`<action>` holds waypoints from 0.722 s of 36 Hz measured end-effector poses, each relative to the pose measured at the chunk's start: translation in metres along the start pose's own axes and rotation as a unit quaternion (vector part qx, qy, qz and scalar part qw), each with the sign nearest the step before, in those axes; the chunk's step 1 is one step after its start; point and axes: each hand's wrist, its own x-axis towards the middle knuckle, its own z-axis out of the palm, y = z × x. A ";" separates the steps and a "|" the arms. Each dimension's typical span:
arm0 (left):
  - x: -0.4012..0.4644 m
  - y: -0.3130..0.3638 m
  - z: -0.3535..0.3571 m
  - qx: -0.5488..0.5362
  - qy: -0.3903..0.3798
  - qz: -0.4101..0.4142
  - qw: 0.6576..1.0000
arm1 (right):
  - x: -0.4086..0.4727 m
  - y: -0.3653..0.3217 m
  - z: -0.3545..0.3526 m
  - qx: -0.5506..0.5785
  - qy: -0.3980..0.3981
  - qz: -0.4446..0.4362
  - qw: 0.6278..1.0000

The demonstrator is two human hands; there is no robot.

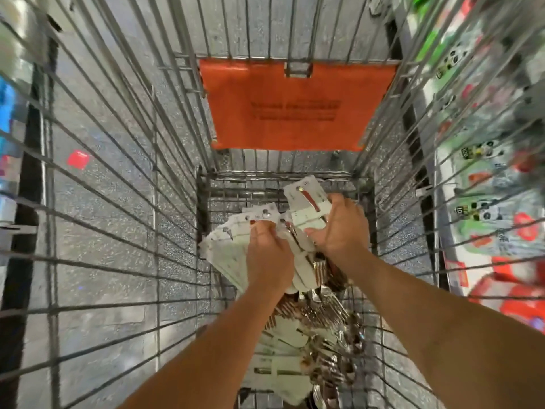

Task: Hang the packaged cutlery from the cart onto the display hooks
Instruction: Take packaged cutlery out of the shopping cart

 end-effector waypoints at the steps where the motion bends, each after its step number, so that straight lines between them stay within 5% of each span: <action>1: 0.000 0.000 0.001 0.008 -0.002 0.008 1.000 | -0.001 0.000 -0.001 -0.032 -0.006 -0.017 0.999; 11: 0.000 -0.003 0.004 -0.010 0.012 0.031 0.999 | -0.006 -0.023 0.000 -0.151 -0.070 -0.025 0.986; 18: 0.005 -0.005 0.003 0.026 0.014 0.032 0.999 | -0.004 -0.016 -0.008 -0.159 -0.033 -0.019 0.987; 26: 0.004 -0.006 0.009 0.014 0.006 0.008 1.000 | 0.001 -0.014 -0.012 -0.034 -0.102 0.008 0.994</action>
